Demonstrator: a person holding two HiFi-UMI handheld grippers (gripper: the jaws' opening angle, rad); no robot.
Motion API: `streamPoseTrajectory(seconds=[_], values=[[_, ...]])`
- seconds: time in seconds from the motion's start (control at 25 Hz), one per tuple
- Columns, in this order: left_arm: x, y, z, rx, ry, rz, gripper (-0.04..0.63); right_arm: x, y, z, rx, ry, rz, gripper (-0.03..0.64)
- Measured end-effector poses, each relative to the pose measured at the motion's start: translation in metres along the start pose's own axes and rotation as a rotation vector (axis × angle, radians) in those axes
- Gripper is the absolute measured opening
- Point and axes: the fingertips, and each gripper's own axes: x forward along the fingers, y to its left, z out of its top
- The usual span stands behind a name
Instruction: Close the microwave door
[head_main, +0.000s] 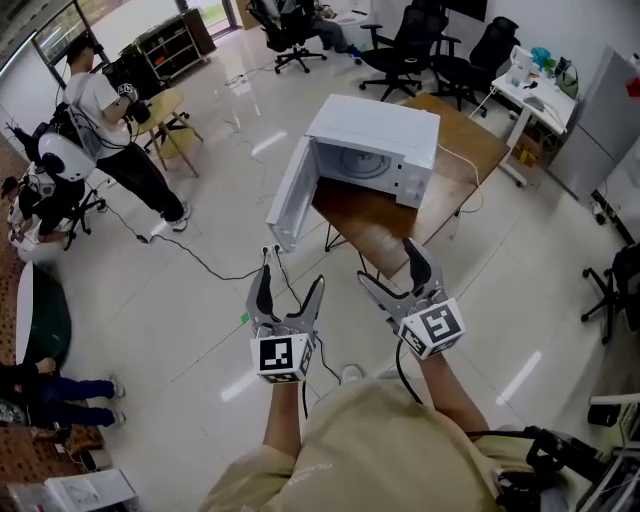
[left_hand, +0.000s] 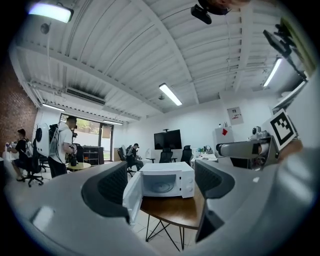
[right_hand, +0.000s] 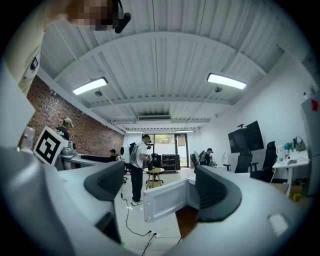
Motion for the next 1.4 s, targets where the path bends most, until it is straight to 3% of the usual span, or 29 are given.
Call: streamPoseTrajectory(seconds=[0.32,0.84,1.0,1.12,1.4], values=[[0.070,0.010,-0.028,-0.011,0.003,-0.115,0.426,0.036,-0.049,-0.026,0.007,0.014,-0.097,0.434],[0.182,-0.005,-0.036,0.011,-0.014,-0.184,0.426,0.077,-0.137,-0.031,-0.013,-0.002,-0.119,0.433],[0.190,-0.008,-0.042,0.018,0.013,-0.219,0.426,0.077,-0.147,-0.040,-0.005,0.010,-0.127,0.430],[0.210,-0.004,-0.045,0.017,0.028,-0.251,0.426,0.087,-0.160,-0.040,0.010,0.003,-0.124,0.375],[0.236,0.019,-0.068,0.005,0.065,-0.318,0.426,0.108,-0.171,-0.056,0.047,0.036,-0.172,0.373]])
